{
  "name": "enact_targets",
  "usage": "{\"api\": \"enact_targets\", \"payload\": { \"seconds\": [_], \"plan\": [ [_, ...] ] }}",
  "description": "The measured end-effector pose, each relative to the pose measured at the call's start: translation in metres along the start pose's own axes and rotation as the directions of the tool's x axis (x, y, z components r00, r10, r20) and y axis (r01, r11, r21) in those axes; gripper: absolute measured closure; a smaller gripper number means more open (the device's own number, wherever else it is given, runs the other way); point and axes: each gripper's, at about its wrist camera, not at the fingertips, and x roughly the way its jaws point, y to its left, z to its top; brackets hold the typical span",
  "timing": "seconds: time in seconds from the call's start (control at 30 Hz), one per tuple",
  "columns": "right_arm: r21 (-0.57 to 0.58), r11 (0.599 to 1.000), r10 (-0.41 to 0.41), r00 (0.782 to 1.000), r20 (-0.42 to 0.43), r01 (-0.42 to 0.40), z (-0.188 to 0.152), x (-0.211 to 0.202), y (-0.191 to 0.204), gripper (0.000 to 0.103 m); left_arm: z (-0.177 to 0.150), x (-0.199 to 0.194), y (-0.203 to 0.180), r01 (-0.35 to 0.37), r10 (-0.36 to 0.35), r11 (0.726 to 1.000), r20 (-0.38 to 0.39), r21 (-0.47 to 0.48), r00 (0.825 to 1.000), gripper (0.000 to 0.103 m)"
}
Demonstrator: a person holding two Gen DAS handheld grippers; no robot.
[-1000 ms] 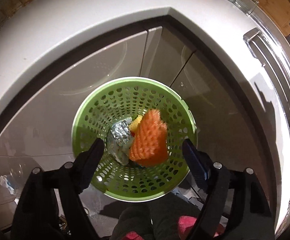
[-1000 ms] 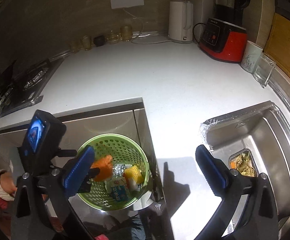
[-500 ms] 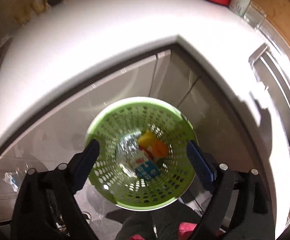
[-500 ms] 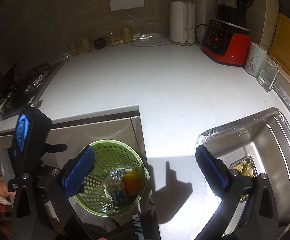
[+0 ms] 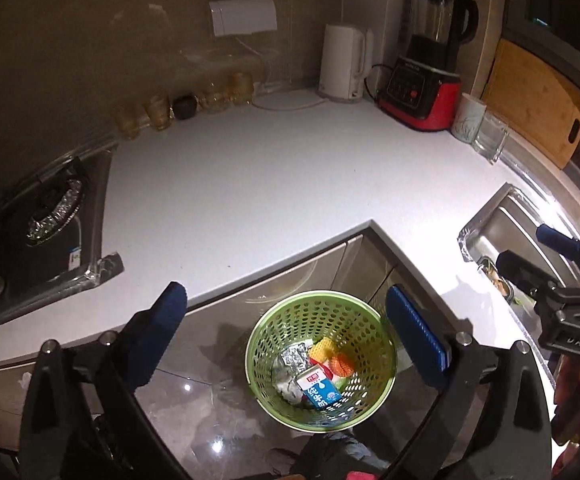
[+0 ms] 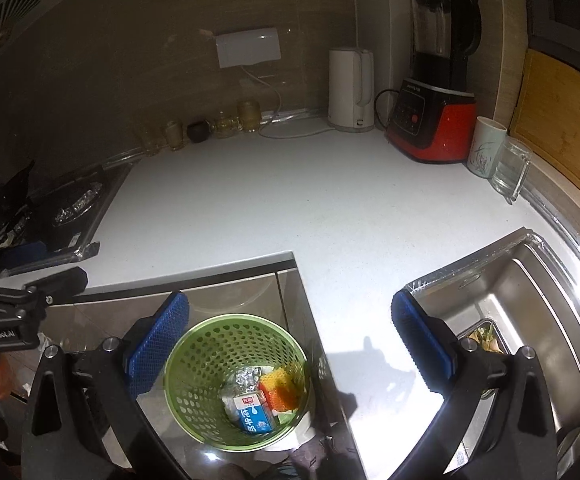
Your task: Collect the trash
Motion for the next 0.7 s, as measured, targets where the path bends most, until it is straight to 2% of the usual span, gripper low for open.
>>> {"api": "enact_targets", "payload": {
  "seconds": [0.13,0.33,0.7],
  "plan": [
    [-0.025,1.000,0.000,0.998,0.059,0.001,0.006,-0.028,0.021,0.003,0.007,-0.045,0.012,-0.036,0.036,0.999,0.104,0.004,0.994,0.008],
    [-0.059,0.998,0.006,0.990,0.144,0.003,0.015,-0.064,0.047,0.003,0.017,-0.092,0.027,-0.057,0.061,0.998,0.203,-0.023,0.977,0.008],
    [-0.125,0.992,0.017,0.980,0.198,0.008,0.035,-0.084,0.073,0.003,0.029,-0.112,0.042,-0.090,0.106,0.993,0.235,-0.076,0.966,0.008]
  ]
}}
